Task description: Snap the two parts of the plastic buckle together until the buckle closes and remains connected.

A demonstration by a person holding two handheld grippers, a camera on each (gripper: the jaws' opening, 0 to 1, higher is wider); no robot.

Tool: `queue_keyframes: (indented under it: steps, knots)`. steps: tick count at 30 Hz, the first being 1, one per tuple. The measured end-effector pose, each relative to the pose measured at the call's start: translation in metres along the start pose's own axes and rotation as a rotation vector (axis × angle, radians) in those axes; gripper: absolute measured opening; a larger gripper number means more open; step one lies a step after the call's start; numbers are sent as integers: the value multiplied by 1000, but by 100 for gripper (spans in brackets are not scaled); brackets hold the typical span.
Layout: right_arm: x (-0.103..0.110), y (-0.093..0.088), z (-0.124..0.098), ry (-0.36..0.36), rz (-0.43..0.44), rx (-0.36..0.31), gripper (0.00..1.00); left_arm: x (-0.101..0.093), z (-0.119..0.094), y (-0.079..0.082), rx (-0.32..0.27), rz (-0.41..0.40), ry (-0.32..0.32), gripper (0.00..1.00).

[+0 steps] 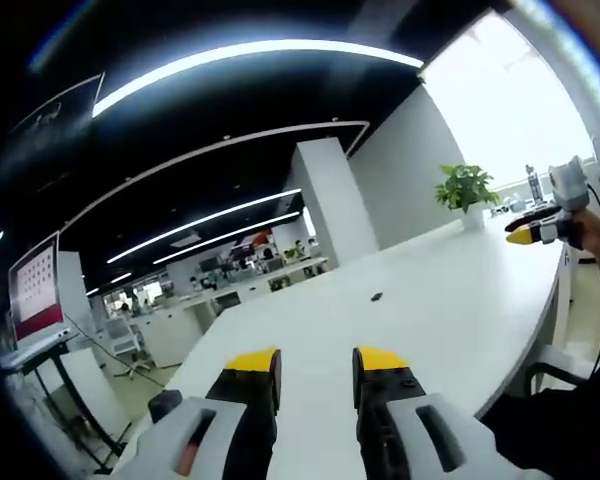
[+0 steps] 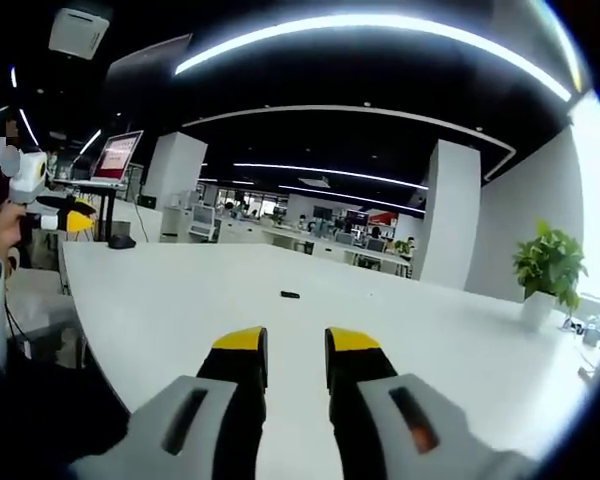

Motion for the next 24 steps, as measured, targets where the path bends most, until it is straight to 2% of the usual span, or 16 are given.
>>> queue_keyframes:
  steps: [12, 24]
  knots:
    - [0, -4, -13, -7, -2, 11, 23, -5, -17, -1, 5, 0, 12, 28]
    - [2, -7, -27, -11, -4, 20, 23, -6, -36, -10, 33, -7, 38, 28]
Point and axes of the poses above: the point that each gripper's makers call its tool centre point, and the gripper's own axes: z roughly forward along the fingers, x roughly to its left, y roughly out of its top, the point moved 2 cm from there along -z, roughly backward along the fingers, and after that the axes turned 2 degrees about y, right-handed, at the moved point
